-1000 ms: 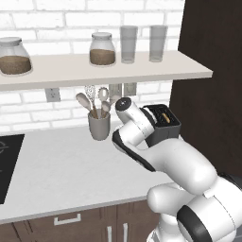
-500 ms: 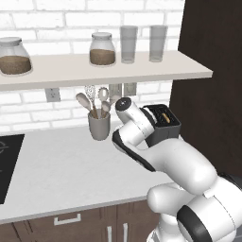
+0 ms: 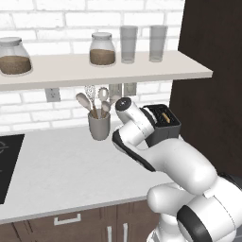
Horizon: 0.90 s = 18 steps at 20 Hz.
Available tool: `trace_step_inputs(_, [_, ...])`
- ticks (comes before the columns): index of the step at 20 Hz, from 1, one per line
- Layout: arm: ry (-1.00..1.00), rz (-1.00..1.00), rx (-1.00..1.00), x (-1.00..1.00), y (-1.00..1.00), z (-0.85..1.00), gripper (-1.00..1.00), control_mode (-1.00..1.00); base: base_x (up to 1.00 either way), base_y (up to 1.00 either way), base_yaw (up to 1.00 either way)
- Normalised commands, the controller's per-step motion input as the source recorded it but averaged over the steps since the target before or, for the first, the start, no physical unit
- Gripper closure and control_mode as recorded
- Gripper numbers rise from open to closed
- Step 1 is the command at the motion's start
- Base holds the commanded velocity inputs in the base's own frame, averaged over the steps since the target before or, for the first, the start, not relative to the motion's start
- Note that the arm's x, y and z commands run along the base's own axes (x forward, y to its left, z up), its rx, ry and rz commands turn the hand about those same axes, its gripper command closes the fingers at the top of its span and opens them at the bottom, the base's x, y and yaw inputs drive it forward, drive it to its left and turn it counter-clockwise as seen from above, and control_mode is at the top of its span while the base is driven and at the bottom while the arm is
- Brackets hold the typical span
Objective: Start the toaster. Once the lever pops up, take the bread to the plate on the dining counter.
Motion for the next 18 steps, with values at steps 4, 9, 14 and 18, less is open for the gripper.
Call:
trace_step_inputs(4, [0.0,0.0,0.0,0.0,0.0,0.0,-1.0,-1.0,0.0,0.0,0.0])
trace_step_inputs(9, [0.0,0.0,0.0,0.0,0.0,0.0,-1.0,-1.0,0.0,0.0,0.0])
trace_step_inputs(14, [0.0,0.0,0.0,0.0,0.0,0.0,-1.0,-1.0,0.0,0.0,0.0])
trace_step_inputs(18, [0.0,0.0,0.0,0.0,0.0,0.0,-1.0,-1.0,0.0,0.0,0.0])
